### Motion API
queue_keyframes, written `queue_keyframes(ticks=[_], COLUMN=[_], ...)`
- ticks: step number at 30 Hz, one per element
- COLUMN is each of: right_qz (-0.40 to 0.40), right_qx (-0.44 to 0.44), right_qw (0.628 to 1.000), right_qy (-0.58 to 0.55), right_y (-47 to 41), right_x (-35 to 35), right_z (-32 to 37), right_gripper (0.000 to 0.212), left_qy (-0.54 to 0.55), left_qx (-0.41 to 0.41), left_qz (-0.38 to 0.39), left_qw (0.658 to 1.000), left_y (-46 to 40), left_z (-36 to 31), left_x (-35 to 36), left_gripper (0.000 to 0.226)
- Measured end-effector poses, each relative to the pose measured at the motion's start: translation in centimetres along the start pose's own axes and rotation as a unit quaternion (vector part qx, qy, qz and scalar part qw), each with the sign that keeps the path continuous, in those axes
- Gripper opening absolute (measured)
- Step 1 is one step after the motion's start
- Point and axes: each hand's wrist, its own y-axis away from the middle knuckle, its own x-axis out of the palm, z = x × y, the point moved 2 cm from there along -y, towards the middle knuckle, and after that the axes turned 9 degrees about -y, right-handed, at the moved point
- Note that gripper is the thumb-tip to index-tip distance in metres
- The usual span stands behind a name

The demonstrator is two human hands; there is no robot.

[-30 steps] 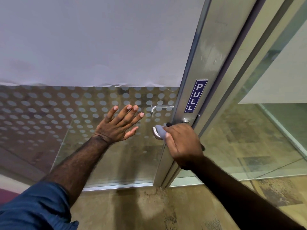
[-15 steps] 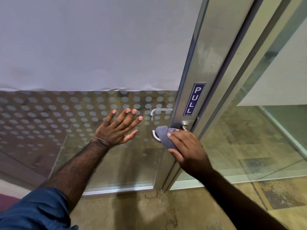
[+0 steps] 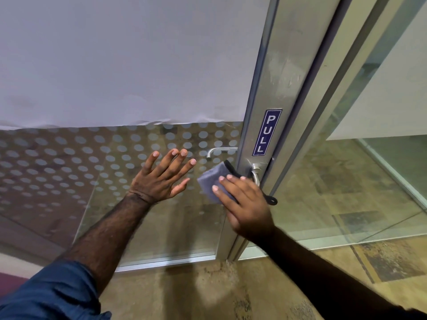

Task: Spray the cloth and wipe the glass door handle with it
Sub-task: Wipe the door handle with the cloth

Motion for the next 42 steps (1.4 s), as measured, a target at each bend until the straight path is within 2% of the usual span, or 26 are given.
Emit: queue_keyframes(ticks=[4, 7, 15, 20, 25, 28, 29, 32, 34, 37, 39, 42], right_qz=[0.012, 0.033, 0.009, 0.004, 0.010, 0.085, 0.121, 0.259, 0.293, 0.199, 0.151, 0.112], right_qx=[0.083, 0.111, -0.017, -0.011, 0.049, 0.114, 0.131, 0.134, 0.142, 0.104, 0.104, 0.068], right_qw=[0.996, 0.993, 0.999, 0.999, 0.999, 0.989, 0.984, 0.954, 0.944, 0.973, 0.983, 0.988], right_qy=[0.027, 0.039, 0.042, 0.037, -0.003, -0.033, -0.013, 0.063, 0.059, 0.053, -0.014, -0.077], right_y=[-3.2, -4.3, 3.0, 4.8, 2.2, -2.9, -4.6, -8.5, -9.5, -8.0, -4.8, 0.0], right_x=[1.2, 0.8, -1.9, -4.1, -2.5, -2.6, -2.5, -1.6, -1.4, -2.3, -2.9, -4.1], right_z=[4.2, 3.8, -4.3, -8.0, -3.2, -1.1, -0.7, -0.2, -0.4, -0.5, -1.6, -4.2], right_gripper=[0.051, 0.052, 0.051, 0.053, 0.051, 0.036, 0.037, 0.058, 0.055, 0.043, 0.030, 0.042], left_qy=[0.004, 0.004, -0.008, -0.009, -0.008, -0.007, -0.005, -0.006, -0.004, -0.002, -0.003, 0.001], left_qx=[-0.004, -0.004, -0.002, -0.002, -0.005, -0.001, -0.001, 0.000, -0.003, -0.005, -0.006, 0.000], left_qz=[0.002, 0.005, 0.002, 0.001, 0.004, 0.004, 0.003, -0.002, -0.004, -0.001, 0.001, 0.003], left_qw=[1.000, 1.000, 1.000, 1.000, 1.000, 1.000, 1.000, 1.000, 1.000, 1.000, 1.000, 1.000], left_y=[0.0, 0.0, 0.1, 0.1, 0.1, 0.0, -0.1, -0.3, -0.3, -0.2, -0.1, 0.0], left_z=[0.1, 0.0, 0.0, 0.0, 0.0, 0.1, 0.1, 0.1, 0.1, 0.1, 0.1, 0.0], left_x=[-0.2, -0.2, -0.2, -0.1, -0.1, -0.3, -0.3, -0.3, -0.3, -0.3, -0.2, -0.2], left_gripper=[0.081, 0.080, 0.078, 0.078, 0.080, 0.079, 0.079, 0.080, 0.080, 0.080, 0.080, 0.080])
